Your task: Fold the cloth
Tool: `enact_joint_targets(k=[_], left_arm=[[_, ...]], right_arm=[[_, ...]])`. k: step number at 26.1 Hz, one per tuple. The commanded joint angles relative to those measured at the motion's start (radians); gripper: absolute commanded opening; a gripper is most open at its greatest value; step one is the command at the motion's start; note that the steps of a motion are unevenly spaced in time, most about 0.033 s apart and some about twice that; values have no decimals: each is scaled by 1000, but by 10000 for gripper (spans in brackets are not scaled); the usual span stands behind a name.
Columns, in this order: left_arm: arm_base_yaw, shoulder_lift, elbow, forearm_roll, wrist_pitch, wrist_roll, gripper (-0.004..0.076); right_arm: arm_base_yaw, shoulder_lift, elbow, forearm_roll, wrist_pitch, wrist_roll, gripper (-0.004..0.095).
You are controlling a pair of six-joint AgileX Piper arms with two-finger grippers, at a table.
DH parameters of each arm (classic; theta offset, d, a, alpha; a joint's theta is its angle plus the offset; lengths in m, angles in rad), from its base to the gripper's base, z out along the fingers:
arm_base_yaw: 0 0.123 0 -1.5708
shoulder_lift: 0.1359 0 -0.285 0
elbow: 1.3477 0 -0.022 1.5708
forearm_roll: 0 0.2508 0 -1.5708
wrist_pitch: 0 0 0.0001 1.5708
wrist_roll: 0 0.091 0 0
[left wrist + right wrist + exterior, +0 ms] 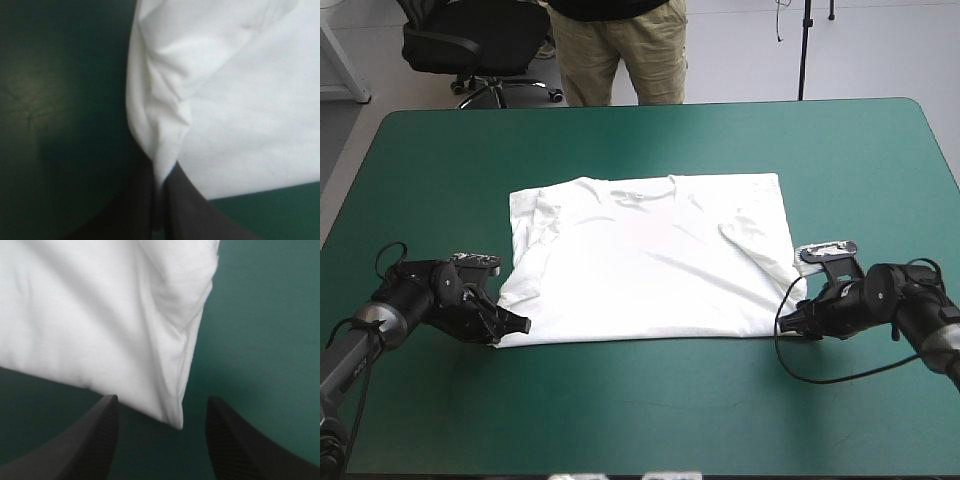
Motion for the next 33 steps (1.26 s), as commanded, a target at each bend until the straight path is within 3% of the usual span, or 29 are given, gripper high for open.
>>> enact_joint_targets(k=[1,5,13,26,30,33], left_arm=[[-2,17,11,18,-18,0,-17],[-2,17,11,18,-18,0,-17],[-2,17,11,18,-26,-2,-17],[-2,-224,9,109,85,-46,-17],[-2,-285,-73,138,102,-62,-17],[-2,-261,-175,138,-10,-62,-17]], right_arm=[[-10,51,-24,15,-52,-15,491],[-10,110,-24,13,-59,-25,375],[-10,130,-24,-11,-41,-36,-17],[-10,-184,-23,-27,170,-31,-18],[-12,-271,-86,-63,215,1,-17],[-12,-250,-193,-65,160,3,-18]])
